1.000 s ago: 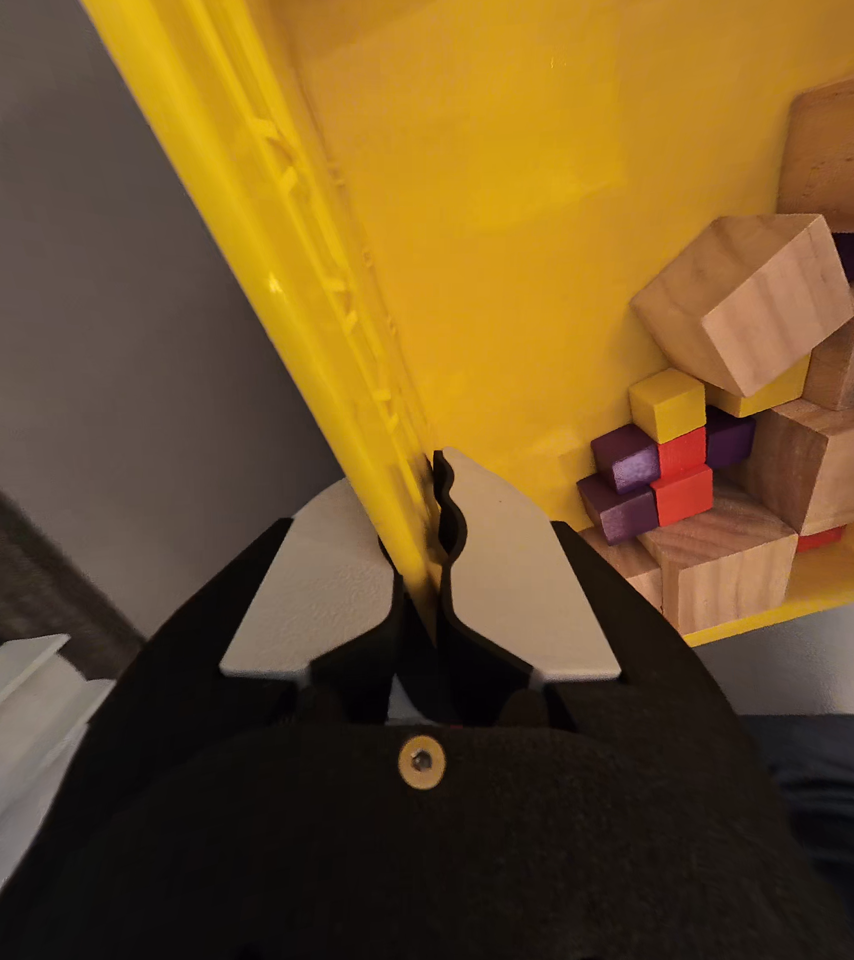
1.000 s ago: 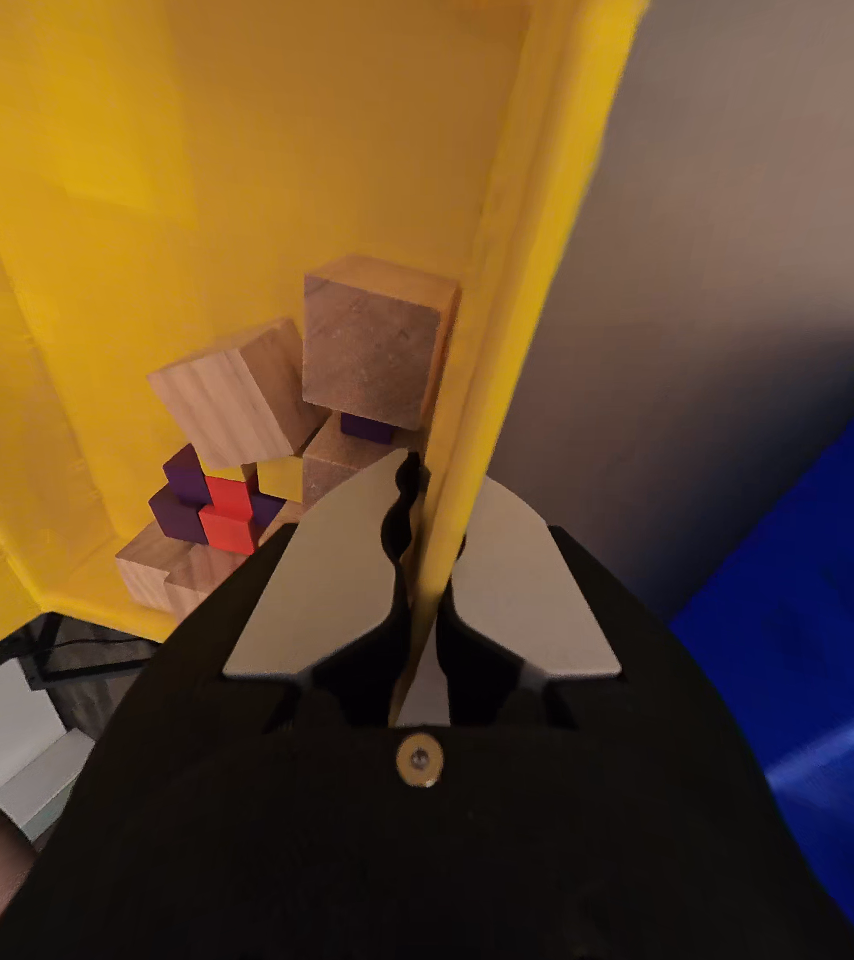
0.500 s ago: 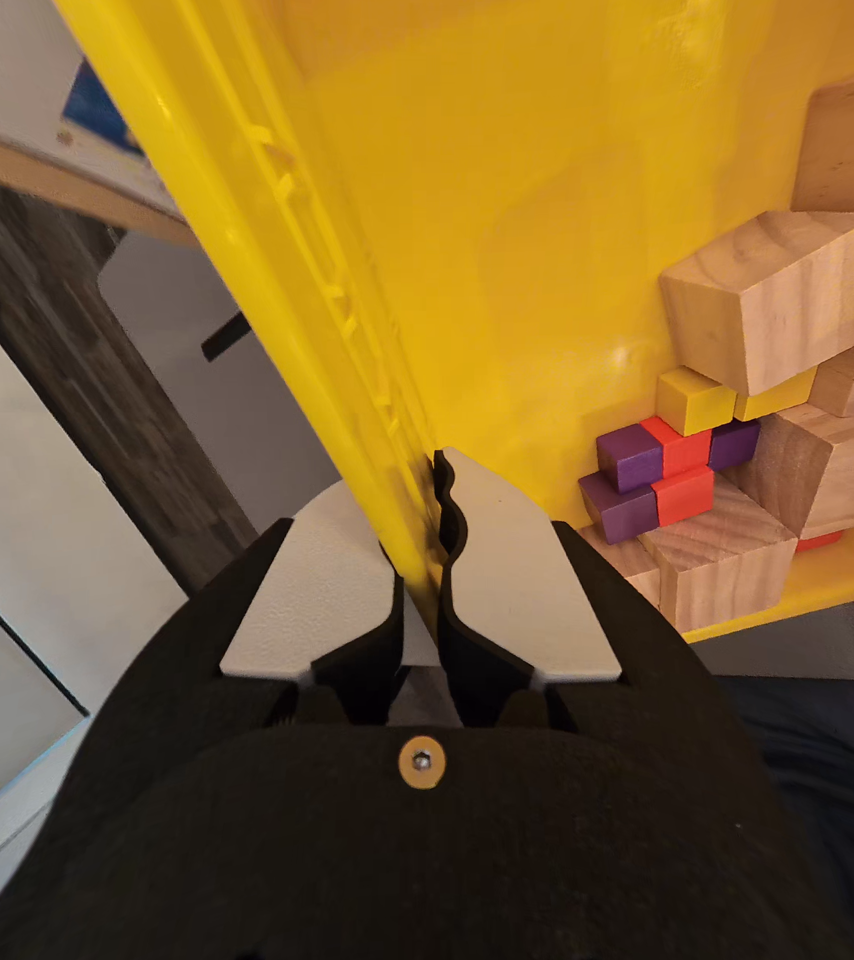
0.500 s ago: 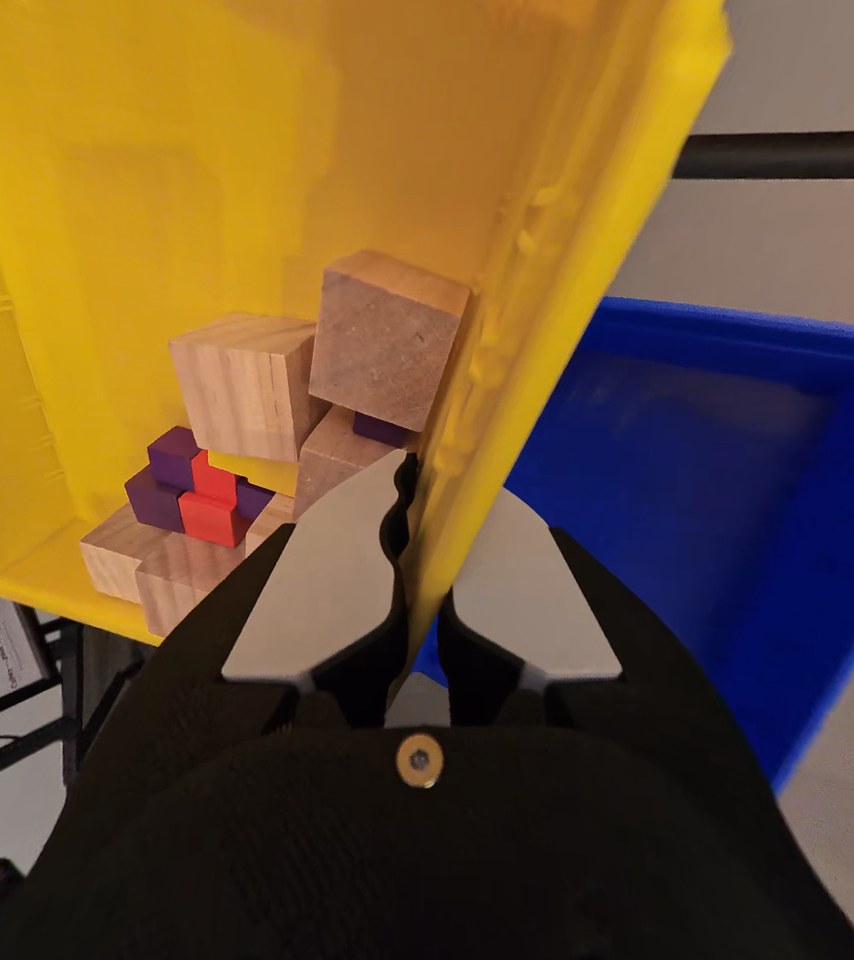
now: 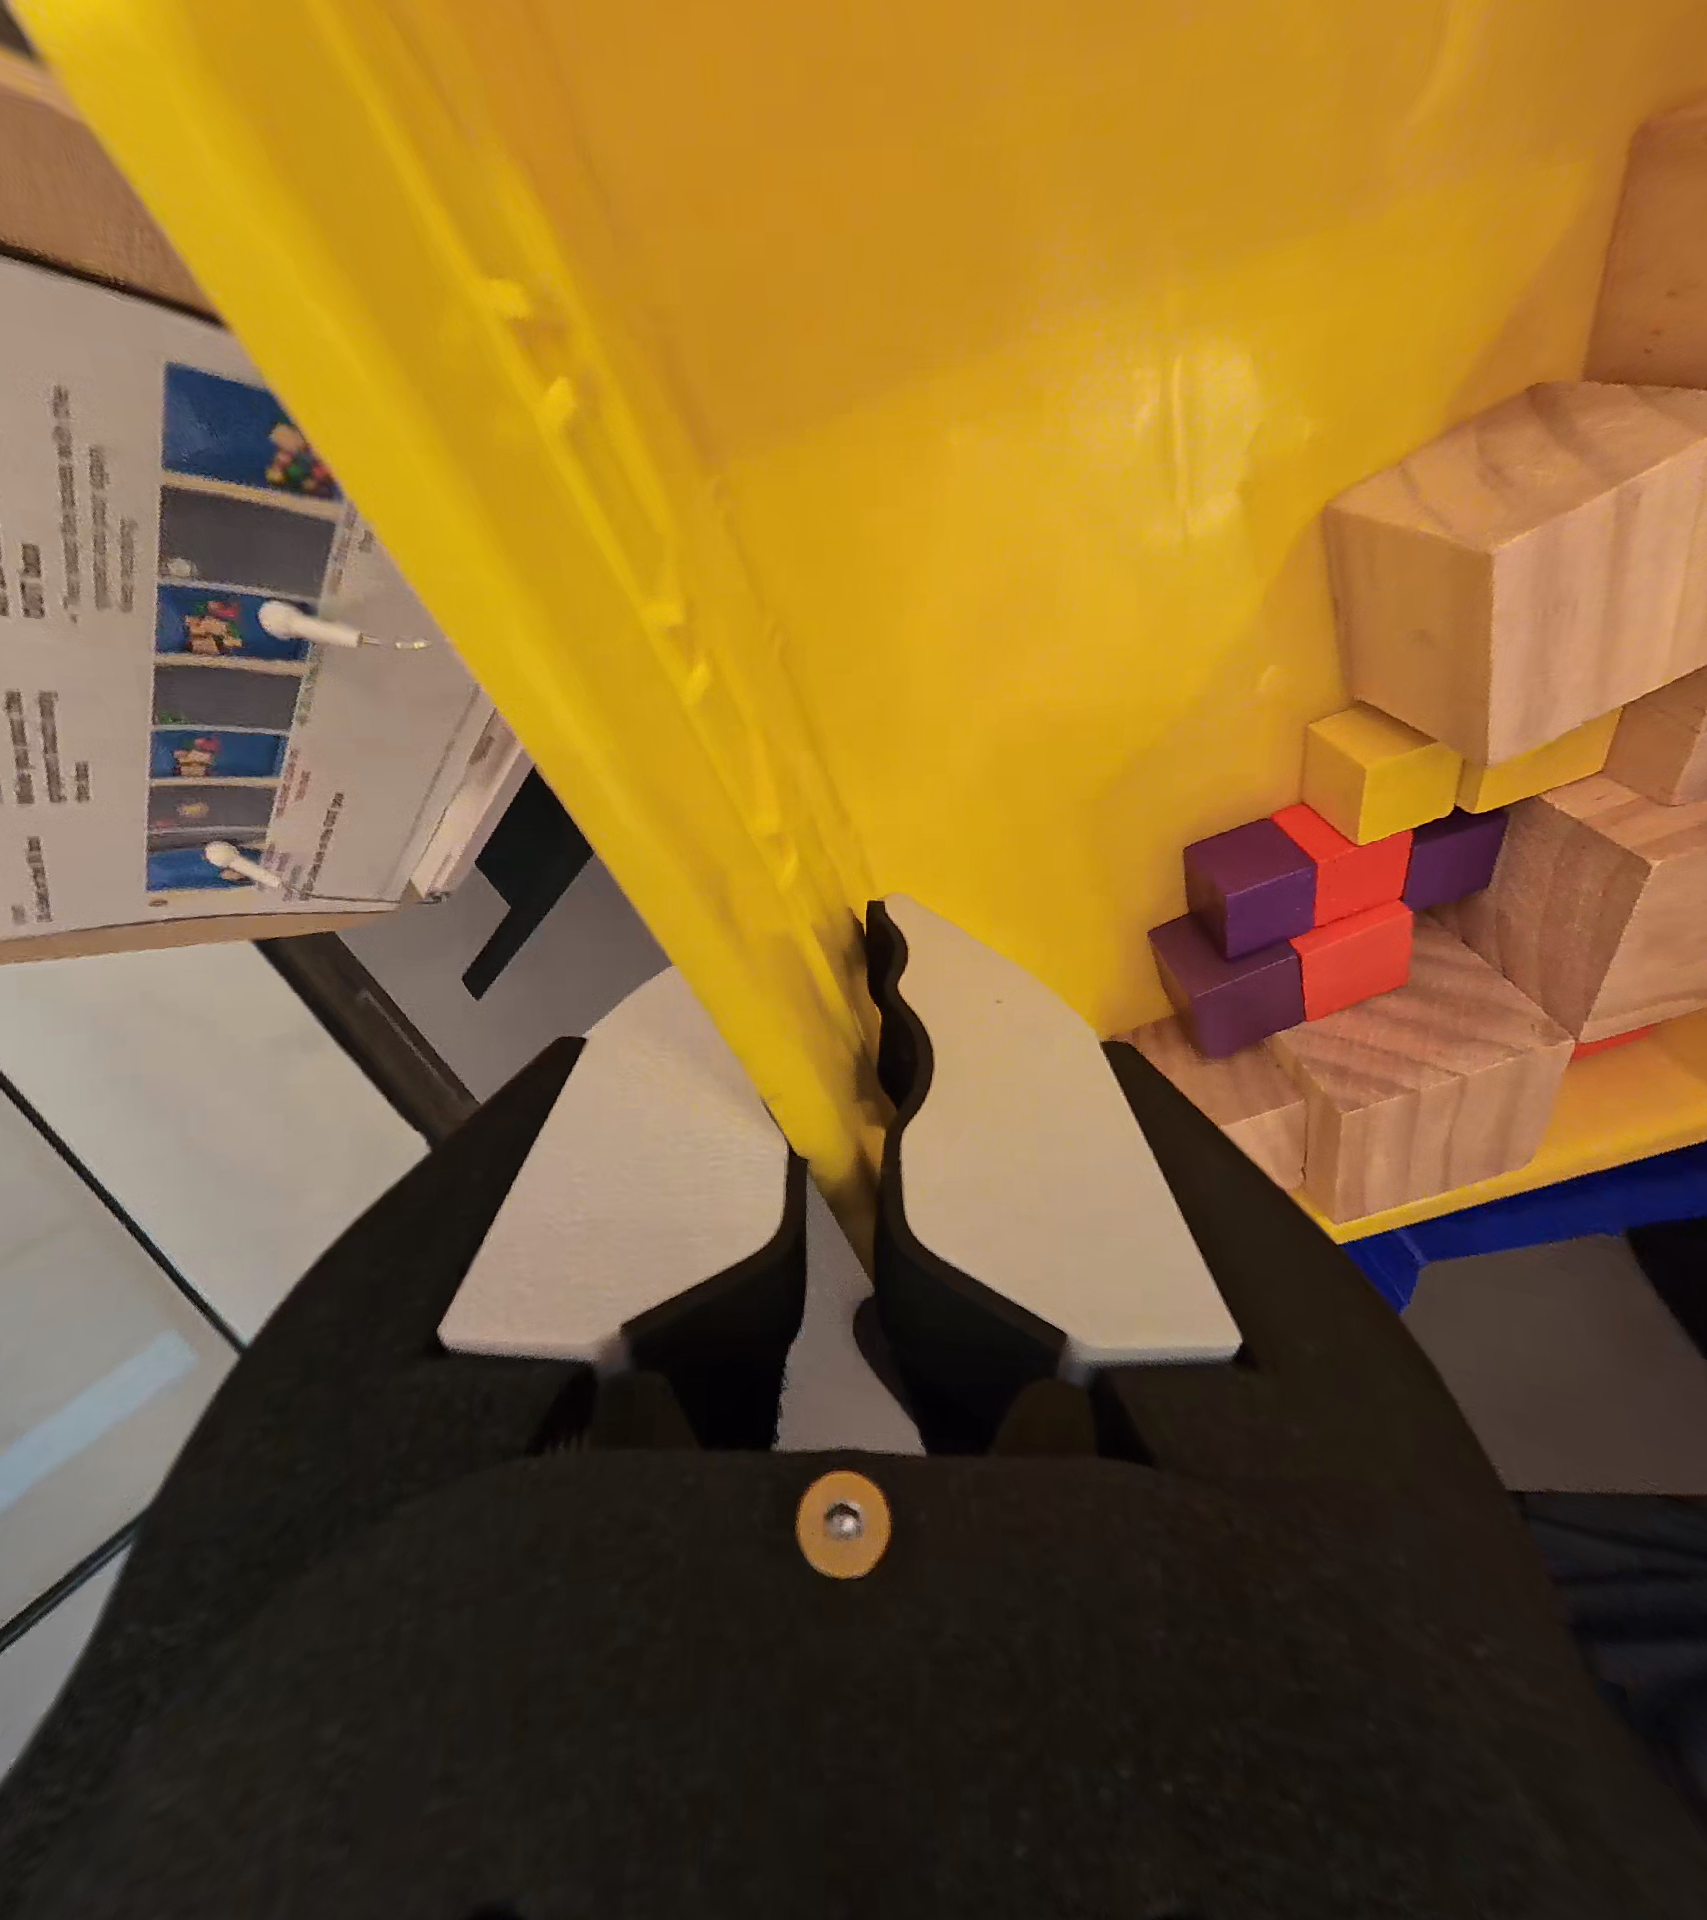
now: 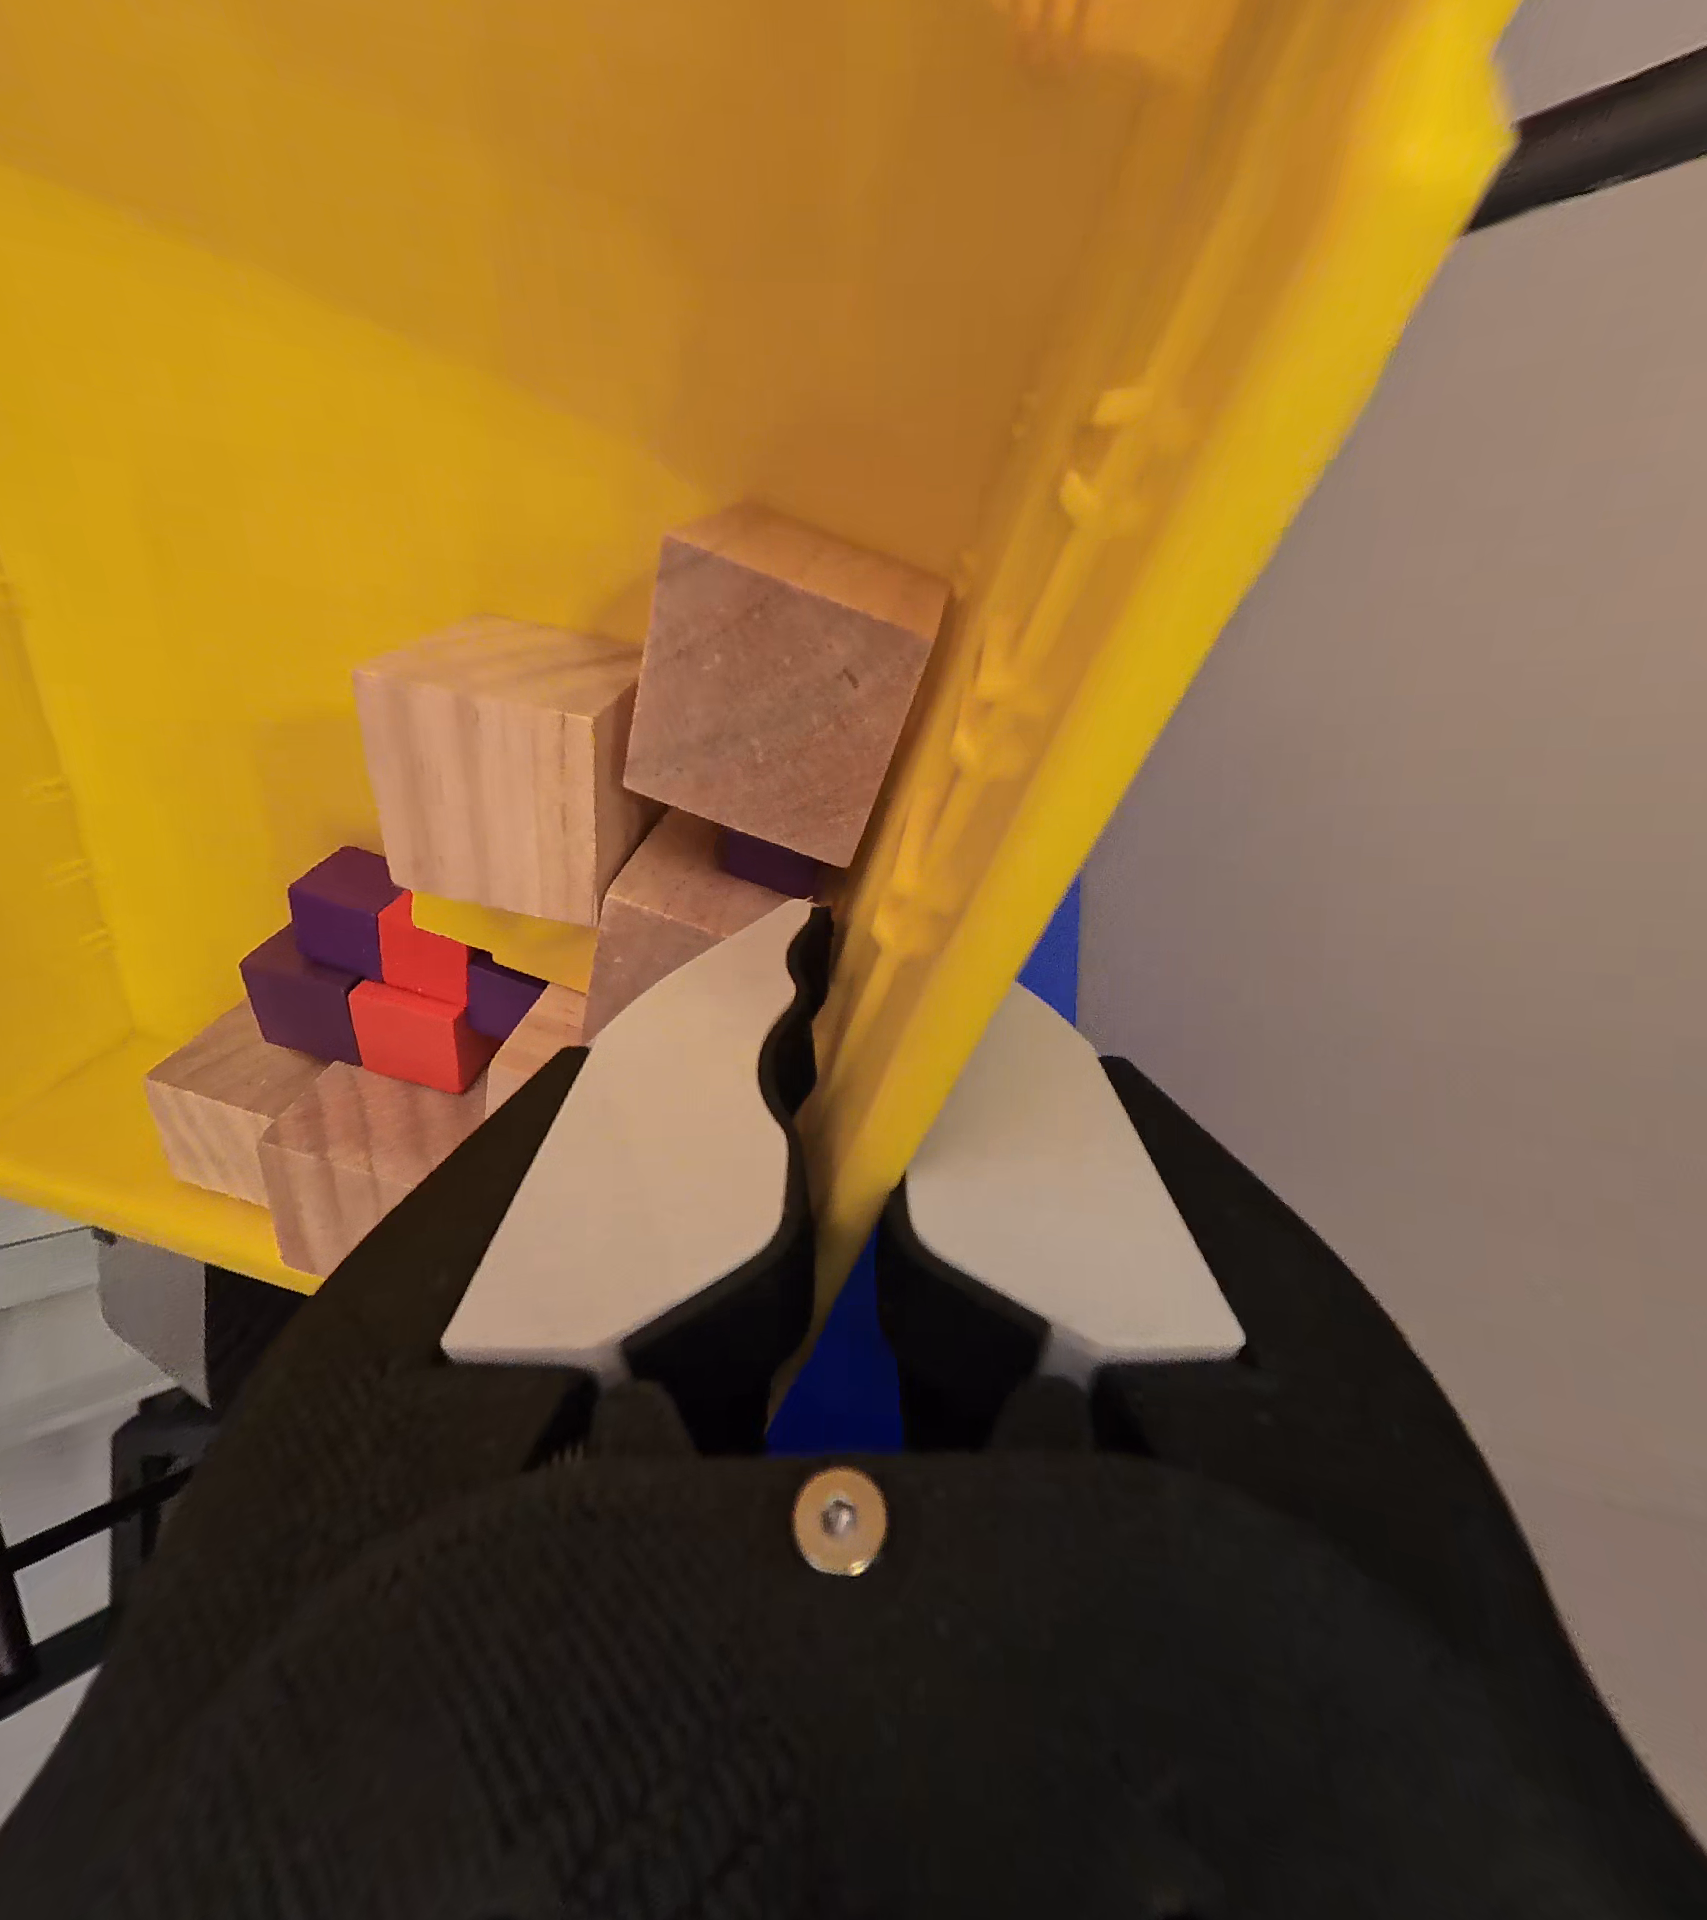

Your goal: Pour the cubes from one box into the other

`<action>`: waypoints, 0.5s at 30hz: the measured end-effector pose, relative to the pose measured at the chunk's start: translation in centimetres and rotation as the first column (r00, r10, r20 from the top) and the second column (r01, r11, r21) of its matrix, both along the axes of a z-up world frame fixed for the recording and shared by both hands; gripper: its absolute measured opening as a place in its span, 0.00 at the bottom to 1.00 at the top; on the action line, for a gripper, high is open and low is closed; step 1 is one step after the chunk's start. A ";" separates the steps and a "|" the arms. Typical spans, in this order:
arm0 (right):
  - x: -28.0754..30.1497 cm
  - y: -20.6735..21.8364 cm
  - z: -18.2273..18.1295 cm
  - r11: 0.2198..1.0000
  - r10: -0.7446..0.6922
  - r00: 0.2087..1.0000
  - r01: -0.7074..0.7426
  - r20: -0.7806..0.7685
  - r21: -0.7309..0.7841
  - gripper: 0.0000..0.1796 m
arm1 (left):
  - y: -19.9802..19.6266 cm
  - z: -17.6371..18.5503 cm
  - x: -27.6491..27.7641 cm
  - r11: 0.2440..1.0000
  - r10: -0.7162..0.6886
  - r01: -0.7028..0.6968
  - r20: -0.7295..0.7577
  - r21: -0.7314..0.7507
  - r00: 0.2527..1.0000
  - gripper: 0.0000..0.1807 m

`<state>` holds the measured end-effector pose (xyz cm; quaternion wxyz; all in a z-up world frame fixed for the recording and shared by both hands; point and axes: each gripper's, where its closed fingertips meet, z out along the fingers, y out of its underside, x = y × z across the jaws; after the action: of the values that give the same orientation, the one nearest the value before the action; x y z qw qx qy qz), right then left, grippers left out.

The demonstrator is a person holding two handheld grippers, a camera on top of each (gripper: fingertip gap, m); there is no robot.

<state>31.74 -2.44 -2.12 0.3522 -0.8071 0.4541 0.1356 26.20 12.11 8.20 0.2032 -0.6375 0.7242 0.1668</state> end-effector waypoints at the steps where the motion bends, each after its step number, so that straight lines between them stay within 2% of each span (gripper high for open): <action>1: 0.2 -0.1 -0.3 1.000 -0.003 1.000 0.003 0.003 0.013 0.03 | -0.2 -0.1 0.3 1.000 -0.005 0.005 0.002 0.009 1.000 0.04; 8: 2.5 0.2 1.3 0.997 -0.044 0.992 0.037 0.119 0.063 0.03 | 0.2 1.1 2.1 0.999 -0.043 0.039 0.121 0.033 0.992 0.04; 15: 2.9 0.2 3.2 0.995 -0.071 0.970 0.053 0.233 0.083 0.03 | -0.1 2.4 1.1 0.995 -0.088 0.074 0.240 0.067 0.967 0.05</action>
<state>34.62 -2.25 1.06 0.4383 -0.7888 0.4285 0.0450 27.34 12.06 10.64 0.3151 -0.6170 0.7142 0.0999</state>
